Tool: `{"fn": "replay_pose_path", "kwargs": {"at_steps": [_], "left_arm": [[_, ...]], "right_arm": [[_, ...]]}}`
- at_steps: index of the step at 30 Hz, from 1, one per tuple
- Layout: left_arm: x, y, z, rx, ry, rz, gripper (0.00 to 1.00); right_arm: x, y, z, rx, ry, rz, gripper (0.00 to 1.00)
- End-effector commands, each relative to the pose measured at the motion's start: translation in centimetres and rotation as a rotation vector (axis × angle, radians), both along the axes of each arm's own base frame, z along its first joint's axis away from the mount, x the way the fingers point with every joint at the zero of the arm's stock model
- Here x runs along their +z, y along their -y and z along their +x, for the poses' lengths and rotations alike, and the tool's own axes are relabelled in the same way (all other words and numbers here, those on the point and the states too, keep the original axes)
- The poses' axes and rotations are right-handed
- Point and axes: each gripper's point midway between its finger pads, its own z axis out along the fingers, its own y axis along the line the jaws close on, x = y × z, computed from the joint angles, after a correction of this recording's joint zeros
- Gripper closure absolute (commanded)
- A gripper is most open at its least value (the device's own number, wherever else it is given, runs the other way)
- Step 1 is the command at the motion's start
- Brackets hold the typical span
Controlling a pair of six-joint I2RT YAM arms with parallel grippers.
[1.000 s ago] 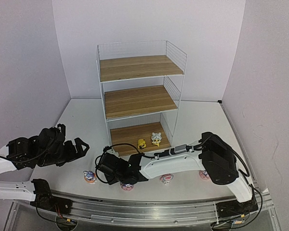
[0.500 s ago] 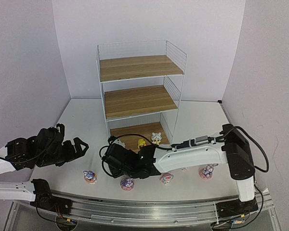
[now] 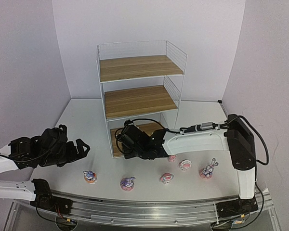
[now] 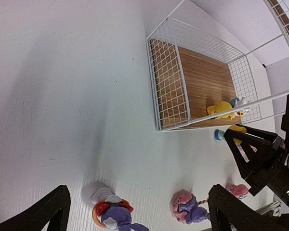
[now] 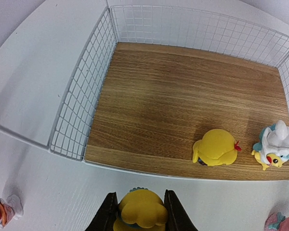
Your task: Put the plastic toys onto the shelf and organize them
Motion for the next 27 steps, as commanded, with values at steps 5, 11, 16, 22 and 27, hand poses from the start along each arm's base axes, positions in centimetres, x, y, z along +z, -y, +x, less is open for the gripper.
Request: {"fn": "replay_pose_path", "kwargs": {"at_steps": [5, 11, 16, 22, 27], "left_arm": [[0.7, -0.7, 0.1, 0.024, 0.023, -0.006, 0.00], [0.6, -0.9, 0.1, 0.041, 0.019, -0.009, 0.00], [0.4, -1.1, -0.1, 0.049, 0.012, -0.012, 0.00], [0.3, -1.5, -0.2, 0.060, 0.011, -0.016, 0.00], [0.3, -1.5, -0.2, 0.061, 0.015, -0.022, 0.00]], "right_arm": [[-0.8, -1.9, 2.0, 0.020, 0.058, 0.012, 0.92], [-1.6, -2.7, 2.6, 0.019, 0.082, 0.009, 0.91], [-1.9, -3.3, 2.9, 0.019, 0.099, 0.022, 0.91], [-2.5, -3.8, 3.4, 0.016, 0.111, 0.022, 0.90], [-2.8, -4.1, 4.1, 0.000, 0.116, 0.027, 0.89]]}}
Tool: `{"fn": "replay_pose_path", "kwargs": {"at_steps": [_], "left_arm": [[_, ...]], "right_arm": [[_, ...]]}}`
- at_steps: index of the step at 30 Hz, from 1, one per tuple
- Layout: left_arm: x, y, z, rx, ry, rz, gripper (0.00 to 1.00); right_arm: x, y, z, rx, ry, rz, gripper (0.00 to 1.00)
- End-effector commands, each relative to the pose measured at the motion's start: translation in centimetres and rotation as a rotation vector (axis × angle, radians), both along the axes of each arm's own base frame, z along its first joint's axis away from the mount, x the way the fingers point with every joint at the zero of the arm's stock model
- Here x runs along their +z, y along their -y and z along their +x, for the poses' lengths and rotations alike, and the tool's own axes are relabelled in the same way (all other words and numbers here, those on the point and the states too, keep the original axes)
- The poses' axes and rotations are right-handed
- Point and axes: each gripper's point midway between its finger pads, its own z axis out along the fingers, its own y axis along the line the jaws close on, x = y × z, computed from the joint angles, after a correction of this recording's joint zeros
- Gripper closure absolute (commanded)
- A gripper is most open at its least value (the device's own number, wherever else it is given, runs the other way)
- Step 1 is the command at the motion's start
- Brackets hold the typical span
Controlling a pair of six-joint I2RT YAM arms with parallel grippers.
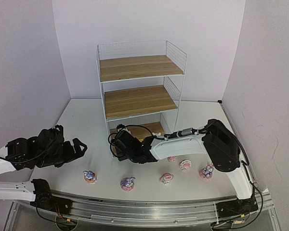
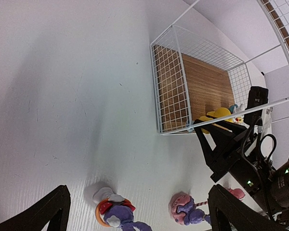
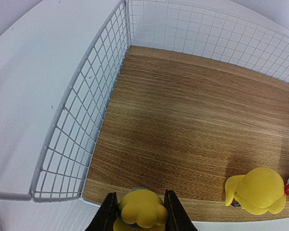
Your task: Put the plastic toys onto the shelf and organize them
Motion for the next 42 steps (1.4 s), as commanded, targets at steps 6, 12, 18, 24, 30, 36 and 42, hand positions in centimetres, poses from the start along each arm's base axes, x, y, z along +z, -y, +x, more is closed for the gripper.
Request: {"fn": "replay_pose_path", "kwargs": {"at_steps": [6, 12, 18, 24, 30, 36, 42], "left_arm": [[-0.4, -0.5, 0.1, 0.025, 0.007, -0.001, 0.00], [-0.2, -0.3, 0.2, 0.023, 0.010, -0.001, 0.00], [-0.2, -0.1, 0.3, 0.021, 0.012, -0.001, 0.00], [-0.3, 0.0, 0.4, 0.020, 0.008, 0.003, 0.00], [-0.2, 0.1, 0.5, 0.021, 0.011, 0.001, 0.00], [-0.1, 0.0, 0.4, 0.021, 0.013, 0.000, 0.00], [0.0, -0.2, 0.3, 0.021, 0.011, -0.001, 0.00]], "right_arm": [[0.6, -0.8, 2.0, -0.047, 0.046, 0.047, 0.87], [0.5, -0.9, 2.3, -0.052, 0.056, 0.049, 0.85], [0.3, -0.9, 2.7, -0.057, 0.058, 0.050, 0.81], [0.0, -1.1, 2.7, -0.053, 0.053, 0.053, 0.78], [-0.3, -1.2, 2.8, -0.050, 0.053, 0.047, 0.76], [-0.7, -1.0, 2.9, -0.057, 0.054, 0.038, 0.75], [-0.7, -0.8, 2.9, -0.063, 0.053, 0.039, 0.62]]}}
